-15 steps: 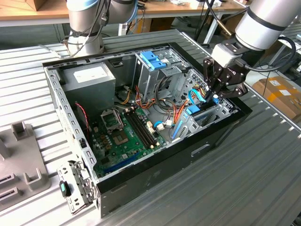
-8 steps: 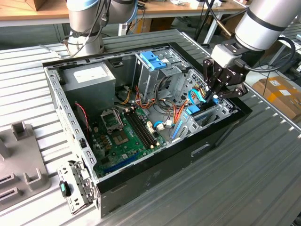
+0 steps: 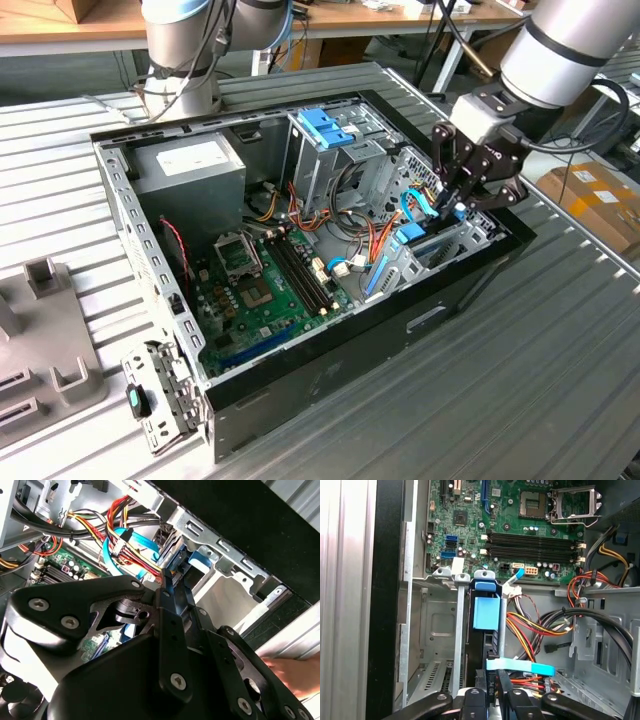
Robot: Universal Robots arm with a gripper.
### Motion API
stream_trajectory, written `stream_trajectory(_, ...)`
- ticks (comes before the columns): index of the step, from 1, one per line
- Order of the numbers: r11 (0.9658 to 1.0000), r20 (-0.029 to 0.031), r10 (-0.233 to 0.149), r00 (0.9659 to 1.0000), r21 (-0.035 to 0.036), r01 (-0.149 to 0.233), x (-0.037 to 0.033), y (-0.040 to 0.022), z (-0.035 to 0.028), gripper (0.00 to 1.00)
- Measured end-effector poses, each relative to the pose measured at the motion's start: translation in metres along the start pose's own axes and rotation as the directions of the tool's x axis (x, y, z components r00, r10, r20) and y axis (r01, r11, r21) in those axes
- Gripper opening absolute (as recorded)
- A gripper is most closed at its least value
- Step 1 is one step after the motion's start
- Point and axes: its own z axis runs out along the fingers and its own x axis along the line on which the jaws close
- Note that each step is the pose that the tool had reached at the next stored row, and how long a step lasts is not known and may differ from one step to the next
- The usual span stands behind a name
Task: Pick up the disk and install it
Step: 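Insert the second disk wire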
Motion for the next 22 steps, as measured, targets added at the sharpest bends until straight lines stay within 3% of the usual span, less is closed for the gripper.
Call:
stream_trajectory(11, 1.0000, 0.0001, 0.000, 1.0000, 0.0000, 0.000, 0.0001, -0.0016, 0.0000, 0.24)
stream_trajectory(13, 1.0000, 0.0001, 0.000, 1.0000, 0.0000, 0.000, 0.0001, -0.0017, -0.0001, 0.16)
stream_trajectory(22, 1.0000, 0.0002, 0.000, 1.0000, 0.0000, 0.000, 0.0002, -0.0018, 0.0020, 0.16)
